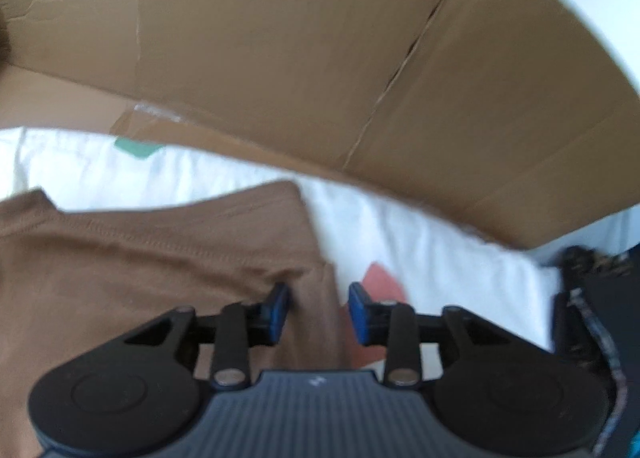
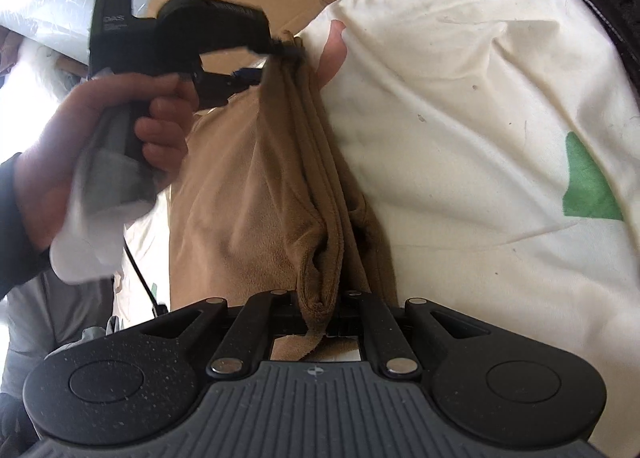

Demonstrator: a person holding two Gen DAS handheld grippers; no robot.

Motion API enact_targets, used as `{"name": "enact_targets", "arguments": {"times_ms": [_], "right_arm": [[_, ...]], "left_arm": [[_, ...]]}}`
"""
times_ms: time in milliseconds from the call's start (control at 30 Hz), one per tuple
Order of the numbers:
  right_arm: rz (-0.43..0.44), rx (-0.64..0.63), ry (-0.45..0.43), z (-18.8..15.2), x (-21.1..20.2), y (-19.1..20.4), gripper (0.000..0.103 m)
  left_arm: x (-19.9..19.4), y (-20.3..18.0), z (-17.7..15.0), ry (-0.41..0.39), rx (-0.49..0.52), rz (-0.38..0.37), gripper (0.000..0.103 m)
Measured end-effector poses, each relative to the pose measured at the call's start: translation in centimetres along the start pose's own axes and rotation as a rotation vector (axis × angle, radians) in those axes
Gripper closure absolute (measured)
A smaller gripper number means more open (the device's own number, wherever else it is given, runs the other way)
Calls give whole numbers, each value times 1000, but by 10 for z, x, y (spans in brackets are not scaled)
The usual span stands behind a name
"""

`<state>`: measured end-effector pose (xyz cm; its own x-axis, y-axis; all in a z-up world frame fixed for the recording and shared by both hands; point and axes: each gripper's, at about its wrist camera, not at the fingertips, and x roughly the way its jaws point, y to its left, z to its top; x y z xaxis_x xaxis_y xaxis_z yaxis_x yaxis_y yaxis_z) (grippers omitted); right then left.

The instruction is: Fold clothes

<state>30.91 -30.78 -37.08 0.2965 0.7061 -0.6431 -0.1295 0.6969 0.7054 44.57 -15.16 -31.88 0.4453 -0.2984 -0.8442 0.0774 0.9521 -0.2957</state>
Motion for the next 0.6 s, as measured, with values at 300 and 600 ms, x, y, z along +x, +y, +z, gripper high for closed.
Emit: {"name": "enact_targets", "arguments": {"times_ms": [300,600], "right_arm": [[-16,-18,-8,0,-26,5,93],[-64,-47,-14,6,-31,9,93]], "left_arm": [[-31,7,0,21,155,-17,85],[-1,8,-11,57,216,16,86]]}}
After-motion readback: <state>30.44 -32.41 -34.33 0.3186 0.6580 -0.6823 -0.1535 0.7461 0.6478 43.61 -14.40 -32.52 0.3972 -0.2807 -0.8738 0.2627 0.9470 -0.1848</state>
